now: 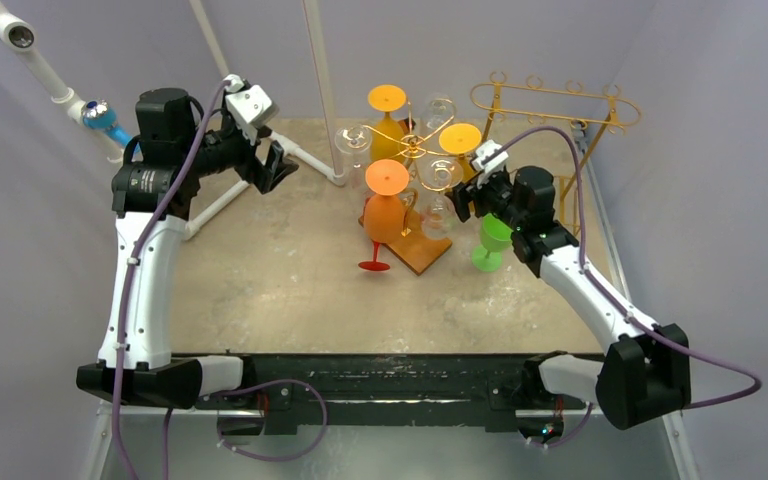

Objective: Place the wine glass upside down on the wine glass rack

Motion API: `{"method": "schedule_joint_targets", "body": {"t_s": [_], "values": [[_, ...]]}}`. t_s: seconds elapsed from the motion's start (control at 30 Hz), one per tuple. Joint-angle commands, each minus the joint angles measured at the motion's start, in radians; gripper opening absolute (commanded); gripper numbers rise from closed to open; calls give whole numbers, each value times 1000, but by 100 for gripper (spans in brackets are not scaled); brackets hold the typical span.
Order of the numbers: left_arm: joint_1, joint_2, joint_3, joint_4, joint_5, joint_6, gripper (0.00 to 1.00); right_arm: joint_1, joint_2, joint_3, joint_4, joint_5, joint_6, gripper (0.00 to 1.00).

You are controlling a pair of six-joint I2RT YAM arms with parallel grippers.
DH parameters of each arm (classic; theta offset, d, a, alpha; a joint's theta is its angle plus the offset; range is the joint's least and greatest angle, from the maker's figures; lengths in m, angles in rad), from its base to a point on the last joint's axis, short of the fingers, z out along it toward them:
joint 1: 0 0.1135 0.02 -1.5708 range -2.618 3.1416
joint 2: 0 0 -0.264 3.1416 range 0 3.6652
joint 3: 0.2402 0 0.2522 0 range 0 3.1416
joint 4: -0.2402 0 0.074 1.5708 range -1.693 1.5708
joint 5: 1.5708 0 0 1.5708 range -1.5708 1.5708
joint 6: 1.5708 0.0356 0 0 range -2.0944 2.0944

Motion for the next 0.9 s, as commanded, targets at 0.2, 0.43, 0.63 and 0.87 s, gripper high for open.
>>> {"method": "schedule_joint_targets", "body": {"t_s": [0.2, 0.43, 0.63, 0.87], "values": [[-1, 2, 40, 23, -7, -30, 83, -2, -57, -47, 115, -3, 41, 23], [-4, 2, 41, 25, -15, -26, 83, -2, -76, -79, 149, 10, 67, 20], [-5, 2, 36, 25, -19, -21, 82, -3, -105, -116, 185, 45, 88, 17], [-5, -4, 27, 26, -19, -15, 82, -15, -133, -141, 227, 66, 121, 16]]}}
